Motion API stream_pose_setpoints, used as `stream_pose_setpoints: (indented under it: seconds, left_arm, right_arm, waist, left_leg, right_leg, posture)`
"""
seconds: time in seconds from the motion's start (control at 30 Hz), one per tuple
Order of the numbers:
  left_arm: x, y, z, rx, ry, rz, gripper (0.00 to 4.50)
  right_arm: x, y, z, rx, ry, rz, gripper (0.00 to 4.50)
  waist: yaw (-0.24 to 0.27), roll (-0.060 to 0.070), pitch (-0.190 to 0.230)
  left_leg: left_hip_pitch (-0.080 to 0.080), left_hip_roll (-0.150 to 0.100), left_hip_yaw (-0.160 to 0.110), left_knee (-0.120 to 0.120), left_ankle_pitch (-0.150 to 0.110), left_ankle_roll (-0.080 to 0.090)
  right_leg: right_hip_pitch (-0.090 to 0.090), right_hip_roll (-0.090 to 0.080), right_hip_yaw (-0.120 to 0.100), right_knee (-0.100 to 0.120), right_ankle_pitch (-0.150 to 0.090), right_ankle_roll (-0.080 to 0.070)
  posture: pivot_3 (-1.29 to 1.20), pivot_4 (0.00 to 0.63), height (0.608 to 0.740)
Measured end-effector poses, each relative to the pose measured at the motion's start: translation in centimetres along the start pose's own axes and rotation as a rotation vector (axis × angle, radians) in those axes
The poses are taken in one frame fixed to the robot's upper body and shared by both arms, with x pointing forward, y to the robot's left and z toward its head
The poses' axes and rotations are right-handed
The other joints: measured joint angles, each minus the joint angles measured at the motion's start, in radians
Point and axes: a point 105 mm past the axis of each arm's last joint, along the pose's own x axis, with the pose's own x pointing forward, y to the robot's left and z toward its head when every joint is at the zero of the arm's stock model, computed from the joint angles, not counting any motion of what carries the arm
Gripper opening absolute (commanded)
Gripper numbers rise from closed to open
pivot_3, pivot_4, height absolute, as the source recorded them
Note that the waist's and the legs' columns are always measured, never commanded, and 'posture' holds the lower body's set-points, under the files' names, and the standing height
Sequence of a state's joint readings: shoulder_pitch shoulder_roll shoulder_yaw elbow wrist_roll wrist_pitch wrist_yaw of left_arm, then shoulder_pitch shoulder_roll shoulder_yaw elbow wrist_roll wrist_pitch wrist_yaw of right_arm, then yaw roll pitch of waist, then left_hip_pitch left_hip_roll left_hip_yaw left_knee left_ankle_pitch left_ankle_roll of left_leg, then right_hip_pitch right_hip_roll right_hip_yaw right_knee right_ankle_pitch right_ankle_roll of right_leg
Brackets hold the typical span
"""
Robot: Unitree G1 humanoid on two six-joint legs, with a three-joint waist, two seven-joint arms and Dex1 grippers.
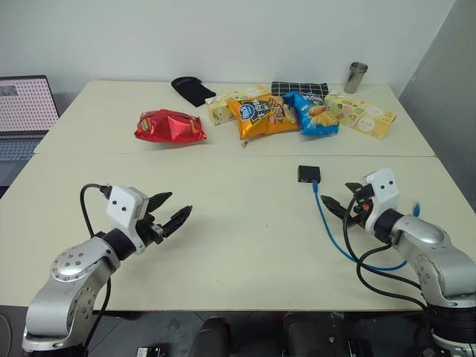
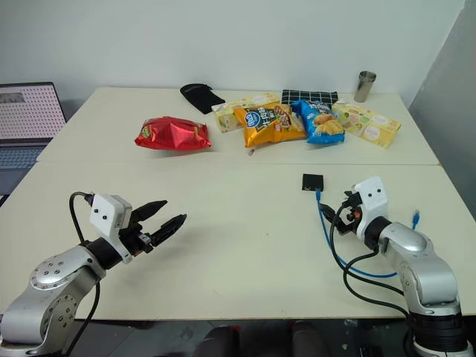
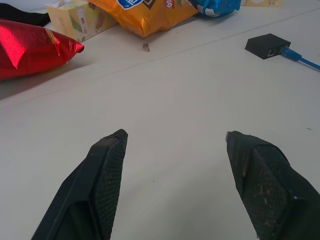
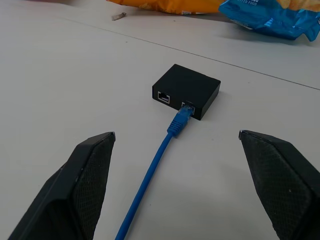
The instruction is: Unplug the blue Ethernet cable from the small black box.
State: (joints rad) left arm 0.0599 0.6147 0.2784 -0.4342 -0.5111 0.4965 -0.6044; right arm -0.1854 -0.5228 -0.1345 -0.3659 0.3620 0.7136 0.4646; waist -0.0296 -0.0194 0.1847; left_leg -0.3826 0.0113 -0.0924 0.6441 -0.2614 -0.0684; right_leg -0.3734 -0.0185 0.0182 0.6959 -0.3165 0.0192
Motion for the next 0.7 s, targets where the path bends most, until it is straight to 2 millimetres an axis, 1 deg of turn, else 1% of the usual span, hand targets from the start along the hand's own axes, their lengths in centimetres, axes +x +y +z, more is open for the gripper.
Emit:
stream_pose_setpoints:
  seconds: [0.33, 0.47, 0.6, 0.7]
  left_arm:
    - [-0.1, -0.1, 0.0, 0.008, 0.001, 0.003, 3.35]
    - [0.0, -0.7, 0.4, 0.005, 0.000, -0.022, 3.35]
    - [0.0, -1.6, 1.0, -0.007, 0.002, -0.110, 3.35]
    - [0.0, -3.3, 1.9, -0.017, -0.013, -0.259, 3.35]
  right_arm:
    - [0.2, -0.2, -0.5, -0.014, 0.022, -0.023, 4.21]
    - [0.4, 0.0, -0.7, -0.008, 0.025, -0.030, 4.21]
    - [0.8, 0.4, -1.2, 0.006, 0.040, -0.054, 4.21]
    - [1.6, 1.1, -1.6, 0.037, 0.043, -0.080, 4.21]
  waist:
    - [0.000, 0.000, 0.000]
    - [0.000, 0.000, 0.000]
    - [0.000, 0.000, 0.000]
    - [-0.001, 0.000, 0.000]
  left_leg:
    - [0.000, 0.000, 0.000, 0.000, 0.000, 0.000]
    - [0.000, 0.000, 0.000, 0.000, 0.000, 0.000]
    - [0.000, 0.000, 0.000, 0.000, 0.000, 0.000]
    - [0.000, 0.000, 0.001, 0.000, 0.000, 0.000]
  right_leg:
    - [0.000, 0.000, 0.000, 0.000, 0.000, 0.000]
    - [0.000, 0.000, 0.000, 0.000, 0.000, 0.000]
    - [0.000, 0.000, 0.000, 0.000, 0.000, 0.000]
    - [0.000, 0.000, 0.000, 0.000, 0.000, 0.000]
  posture:
    - [0.00, 0.150, 0.740]
    - [0.00, 0.150, 0.740]
    - [0.00, 0.150, 0.740]
    - [0.00, 0.150, 0.740]
